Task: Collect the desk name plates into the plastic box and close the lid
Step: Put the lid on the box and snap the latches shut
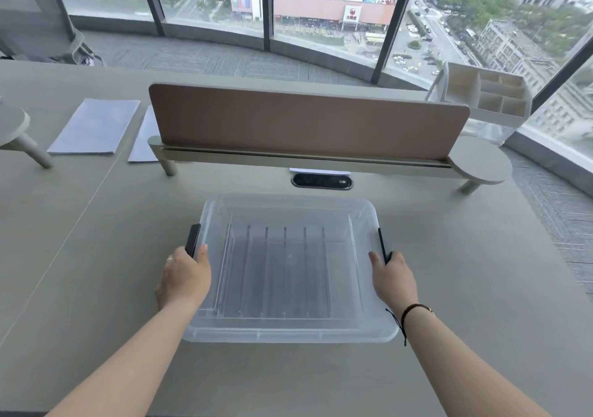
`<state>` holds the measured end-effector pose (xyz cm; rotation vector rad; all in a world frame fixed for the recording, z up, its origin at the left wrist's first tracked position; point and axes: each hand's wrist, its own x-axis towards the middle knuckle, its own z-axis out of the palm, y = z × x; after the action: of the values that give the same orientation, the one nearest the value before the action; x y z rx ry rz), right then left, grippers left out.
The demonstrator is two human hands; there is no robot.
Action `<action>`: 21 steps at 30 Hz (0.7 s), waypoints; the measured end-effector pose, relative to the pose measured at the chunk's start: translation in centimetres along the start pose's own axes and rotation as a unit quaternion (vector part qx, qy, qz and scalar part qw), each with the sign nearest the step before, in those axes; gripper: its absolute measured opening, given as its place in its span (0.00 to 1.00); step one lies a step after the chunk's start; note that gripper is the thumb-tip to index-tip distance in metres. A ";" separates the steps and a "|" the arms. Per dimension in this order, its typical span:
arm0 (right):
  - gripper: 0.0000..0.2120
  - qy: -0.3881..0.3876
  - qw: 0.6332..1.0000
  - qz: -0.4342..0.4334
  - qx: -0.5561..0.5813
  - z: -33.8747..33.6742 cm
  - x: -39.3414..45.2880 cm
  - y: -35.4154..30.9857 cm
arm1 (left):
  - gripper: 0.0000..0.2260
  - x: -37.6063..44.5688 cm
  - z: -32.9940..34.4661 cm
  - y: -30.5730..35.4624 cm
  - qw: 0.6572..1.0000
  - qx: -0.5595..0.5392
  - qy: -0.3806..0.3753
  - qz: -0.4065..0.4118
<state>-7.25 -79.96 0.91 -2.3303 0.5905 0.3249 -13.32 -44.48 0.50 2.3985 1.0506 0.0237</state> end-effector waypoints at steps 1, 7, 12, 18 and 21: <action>0.18 0.004 1.000 0.000 0.007 0.0 -0.2 0.0 | 0.22 -0.1 0.0 0.1 1.000 -0.007 -0.006 0.004; 0.16 0.015 1.000 0.015 0.003 0.0 -0.7 -0.3 | 0.21 -0.4 -0.1 0.6 1.000 0.013 0.002 0.012; 0.15 0.027 0.999 0.022 0.004 0.1 -0.8 -0.3 | 0.20 -0.6 -0.1 0.8 0.999 0.038 0.007 0.009; 0.14 0.030 0.999 0.023 0.000 0.2 -1.1 -0.6 | 0.20 -0.6 -0.1 0.8 0.999 0.046 0.012 0.014; 0.14 0.031 0.999 0.023 -0.004 0.1 -1.2 -0.6 | 0.20 -0.7 -0.2 0.7 0.999 0.045 0.015 0.020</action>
<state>-7.97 -79.11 1.62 -2.3448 0.6751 0.2782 -13.35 -45.27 1.09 2.5070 1.0378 0.0281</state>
